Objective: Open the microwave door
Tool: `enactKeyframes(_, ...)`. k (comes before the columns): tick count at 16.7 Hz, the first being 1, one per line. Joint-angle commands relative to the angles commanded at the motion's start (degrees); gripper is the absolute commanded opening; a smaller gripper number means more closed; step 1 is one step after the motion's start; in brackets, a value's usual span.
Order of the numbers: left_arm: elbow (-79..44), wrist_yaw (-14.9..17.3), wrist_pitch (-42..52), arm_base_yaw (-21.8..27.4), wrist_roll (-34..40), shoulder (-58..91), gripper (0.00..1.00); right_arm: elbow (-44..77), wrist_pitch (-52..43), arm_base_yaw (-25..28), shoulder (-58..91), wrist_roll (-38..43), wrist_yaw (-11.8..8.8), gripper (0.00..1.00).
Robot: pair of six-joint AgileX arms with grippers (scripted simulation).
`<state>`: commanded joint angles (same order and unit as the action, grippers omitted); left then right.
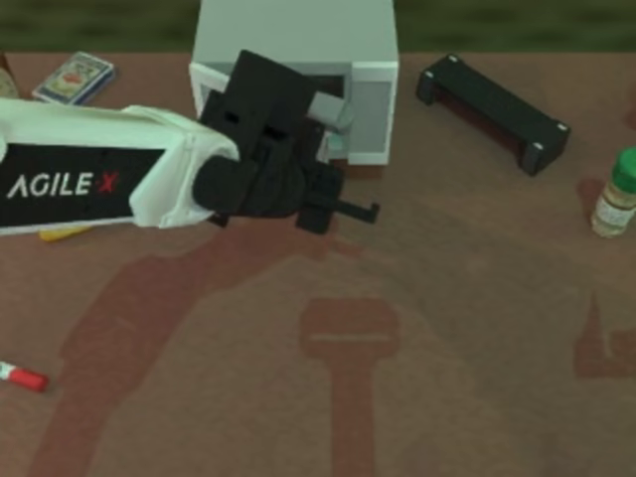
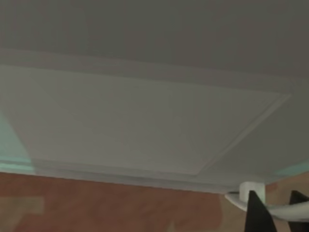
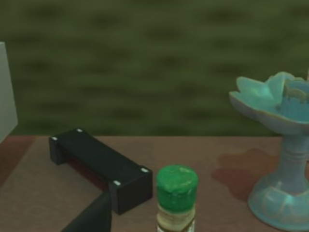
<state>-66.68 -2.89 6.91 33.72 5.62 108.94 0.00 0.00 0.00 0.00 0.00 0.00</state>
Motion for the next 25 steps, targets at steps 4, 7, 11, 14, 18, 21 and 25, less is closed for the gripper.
enactKeyframes(4,0.35,0.84,-0.03,0.17,-0.28,-0.16,0.00,0.00,0.00,0.00,0.00,0.00,0.00,1.00)
enactKeyframes(7,1.28,1.86,-0.46,-0.54,-1.84,-1.05,0.00,0.00,0.00,0.00,0.00,0.00,0.00,1.00)
enactKeyframes(11,2.19,2.75,-0.68,-1.14,-3.19,-1.59,0.00,0.00,0.00,0.00,0.00,0.00,0.00,1.00)
enactKeyframes(14,2.19,2.75,-0.68,-1.14,-3.19,-1.59,0.00,0.00,0.00,0.00,0.00,0.00,0.00,1.00)
enactKeyframes(18,2.19,2.75,-0.68,-1.14,-3.19,-1.59,0.00,0.00,0.00,0.00,0.00,0.00,0.00,1.00)
enactKeyframes(21,2.19,2.75,-0.68,-1.14,-3.19,-1.59,0.00,0.00,0.00,0.00,0.00,0.00,0.00,1.00)
enactKeyframes(25,2.19,2.75,-0.68,-1.14,-3.19,-1.59,0.00,0.00,0.00,0.00,0.00,0.00,0.00,1.00)
